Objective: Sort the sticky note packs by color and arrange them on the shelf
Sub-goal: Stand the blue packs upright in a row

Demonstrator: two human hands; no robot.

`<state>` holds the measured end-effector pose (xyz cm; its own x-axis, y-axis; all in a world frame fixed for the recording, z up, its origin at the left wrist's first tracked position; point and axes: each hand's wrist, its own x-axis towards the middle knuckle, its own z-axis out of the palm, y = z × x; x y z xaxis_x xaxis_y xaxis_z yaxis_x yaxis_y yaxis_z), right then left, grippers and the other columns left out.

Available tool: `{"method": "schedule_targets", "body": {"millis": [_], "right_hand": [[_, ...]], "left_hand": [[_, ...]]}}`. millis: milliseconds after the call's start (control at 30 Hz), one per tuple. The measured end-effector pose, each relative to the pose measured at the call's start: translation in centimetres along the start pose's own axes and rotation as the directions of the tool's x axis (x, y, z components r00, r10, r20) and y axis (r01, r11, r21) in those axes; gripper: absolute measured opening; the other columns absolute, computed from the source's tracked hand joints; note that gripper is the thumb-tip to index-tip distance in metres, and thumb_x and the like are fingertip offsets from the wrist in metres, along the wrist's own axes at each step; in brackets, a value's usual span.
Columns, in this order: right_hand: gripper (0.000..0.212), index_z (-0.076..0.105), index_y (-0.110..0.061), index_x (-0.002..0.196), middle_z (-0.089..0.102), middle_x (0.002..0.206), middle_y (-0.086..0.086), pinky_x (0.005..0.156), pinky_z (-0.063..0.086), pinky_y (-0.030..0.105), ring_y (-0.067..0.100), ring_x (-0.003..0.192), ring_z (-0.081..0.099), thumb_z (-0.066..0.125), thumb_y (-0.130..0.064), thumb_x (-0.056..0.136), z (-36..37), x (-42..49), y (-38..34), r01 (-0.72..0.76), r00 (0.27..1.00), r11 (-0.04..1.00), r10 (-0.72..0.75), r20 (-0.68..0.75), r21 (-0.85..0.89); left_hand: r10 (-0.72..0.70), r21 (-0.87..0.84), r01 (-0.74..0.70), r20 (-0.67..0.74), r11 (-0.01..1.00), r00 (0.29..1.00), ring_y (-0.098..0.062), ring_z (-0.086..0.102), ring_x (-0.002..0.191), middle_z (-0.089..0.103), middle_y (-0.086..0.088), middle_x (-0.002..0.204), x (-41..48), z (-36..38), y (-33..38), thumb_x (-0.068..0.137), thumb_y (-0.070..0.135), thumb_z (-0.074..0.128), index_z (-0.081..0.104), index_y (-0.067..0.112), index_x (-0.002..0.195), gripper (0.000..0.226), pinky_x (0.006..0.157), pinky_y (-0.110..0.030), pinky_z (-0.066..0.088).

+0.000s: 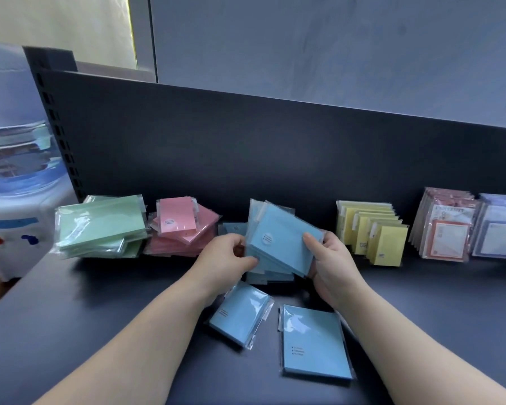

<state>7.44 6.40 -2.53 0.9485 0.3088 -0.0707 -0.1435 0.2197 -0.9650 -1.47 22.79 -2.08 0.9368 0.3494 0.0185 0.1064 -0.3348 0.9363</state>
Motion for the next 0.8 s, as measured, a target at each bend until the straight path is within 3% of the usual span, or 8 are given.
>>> {"method": "schedule_targets", "body": {"millis": [167, 267, 400, 500, 567, 667, 733, 800], "right_hand": [[0.008, 0.051, -0.011, 0.102, 0.063, 0.102, 0.012, 0.092, 0.046, 0.051, 0.025, 0.094, 0.060, 0.050, -0.007, 0.095, -1.2, 0.2, -0.9, 0.116, 0.991, 0.991, -0.111, 0.072, -0.073], [0.012, 0.052, -0.014, 0.099, 0.063, 0.096, 0.008, 0.085, 0.046, 0.046, 0.021, 0.089, 0.058, 0.051, -0.003, 0.094, -2.0, -0.1, -1.3, 0.160, 0.976, 0.981, -0.140, 0.169, -0.113], [0.013, 0.052, -0.024, 0.093, 0.056, 0.099, 0.000, 0.071, 0.046, 0.030, 0.012, 0.085, 0.053, 0.059, -0.013, 0.089, -1.8, -1.0, -1.2, 0.274, 0.934, 0.912, -0.177, 0.310, -0.304], [0.018, 0.051, -0.024, 0.096, 0.048, 0.129, -0.010, 0.084, 0.046, 0.025, 0.003, 0.108, 0.053, 0.056, -0.007, 0.093, -1.8, -1.2, -1.3, 0.332, 0.921, 0.874, -0.218, 0.324, -0.355], [0.017, 0.050, -0.027, 0.097, 0.055, 0.119, -0.008, 0.084, 0.045, 0.029, 0.006, 0.099, 0.055, 0.057, -0.012, 0.091, -1.7, -1.4, -1.2, 0.332, 0.916, 0.877, -0.213, 0.340, -0.346], [0.038, 0.042, -0.038, 0.115, 0.061, 0.108, -0.003, 0.084, 0.051, 0.033, 0.009, 0.093, 0.060, 0.060, -0.021, 0.087, -1.5, -1.8, -0.7, 0.302, 0.932, 0.875, -0.189, 0.308, -0.378], [0.064, 0.024, -0.041, 0.139, 0.058, 0.120, -0.006, 0.092, 0.051, 0.030, 0.006, 0.105, 0.060, 0.060, -0.017, 0.091, -1.4, -1.8, -0.5, 0.277, 0.939, 0.870, -0.156, 0.307, -0.407], [0.077, 0.014, -0.042, 0.145, 0.053, 0.130, -0.007, 0.098, 0.048, 0.032, 0.005, 0.113, 0.057, 0.061, -0.016, 0.090, -1.6, -1.7, -0.9, 0.250, 0.937, 0.866, -0.104, 0.332, -0.434]], "left_hand": [[-0.057, -0.418, 0.003, -0.118, 0.909, 0.991, -0.011, 0.066, 0.087, 0.070, 0.003, 0.099, 0.0, -0.6, 1.0, 0.096, 0.003, 0.047, 0.061, 0.026, 0.097, 0.026, 0.062, -0.022, 0.052], [-0.034, -0.464, -0.058, -0.188, 0.884, 0.982, -0.008, 0.066, 0.079, 0.071, 0.002, 0.093, 0.0, -0.8, 1.3, 0.096, 0.005, 0.050, 0.062, 0.023, 0.096, 0.022, 0.058, -0.019, 0.051], [-0.026, -0.485, -0.053, -0.156, 0.873, 0.987, -0.017, 0.067, 0.079, 0.073, -0.005, 0.090, -0.3, -0.4, 1.3, 0.096, 0.013, 0.053, 0.066, 0.014, 0.094, 0.013, 0.063, -0.031, 0.055], [-0.007, -0.484, -0.046, -0.107, 0.874, 0.994, -0.018, 0.064, 0.082, 0.071, -0.005, 0.090, -0.5, -0.2, 1.7, 0.100, 0.019, 0.045, 0.065, 0.014, 0.093, 0.022, 0.072, -0.035, 0.053], [0.035, -0.507, -0.048, -0.035, 0.861, 0.999, -0.015, 0.064, 0.083, 0.071, -0.003, 0.089, -0.8, 0.1, 1.9, 0.102, 0.027, 0.039, 0.063, 0.014, 0.097, 0.028, 0.076, -0.034, 0.051], [0.120, -0.297, -0.084, 0.105, 0.951, 0.987, -0.006, 0.066, 0.087, 0.068, 0.003, 0.101, -1.3, 0.8, 1.5, 0.093, 0.042, 0.050, 0.055, 0.021, 0.107, 0.025, 0.076, -0.026, 0.053], [0.173, -0.026, -0.171, 0.119, 0.985, 0.978, -0.003, 0.065, 0.092, 0.066, 0.008, 0.105, -1.5, 0.9, 0.9, 0.090, 0.032, 0.061, 0.049, 0.030, 0.106, 0.019, 0.081, -0.026, 0.054], [0.221, 0.080, -0.226, 0.066, 0.971, 0.973, 0.000, 0.064, 0.092, 0.065, 0.012, 0.103, -1.4, 0.5, 1.0, 0.089, 0.019, 0.063, 0.050, 0.032, 0.102, 0.023, 0.082, -0.024, 0.052]]}}
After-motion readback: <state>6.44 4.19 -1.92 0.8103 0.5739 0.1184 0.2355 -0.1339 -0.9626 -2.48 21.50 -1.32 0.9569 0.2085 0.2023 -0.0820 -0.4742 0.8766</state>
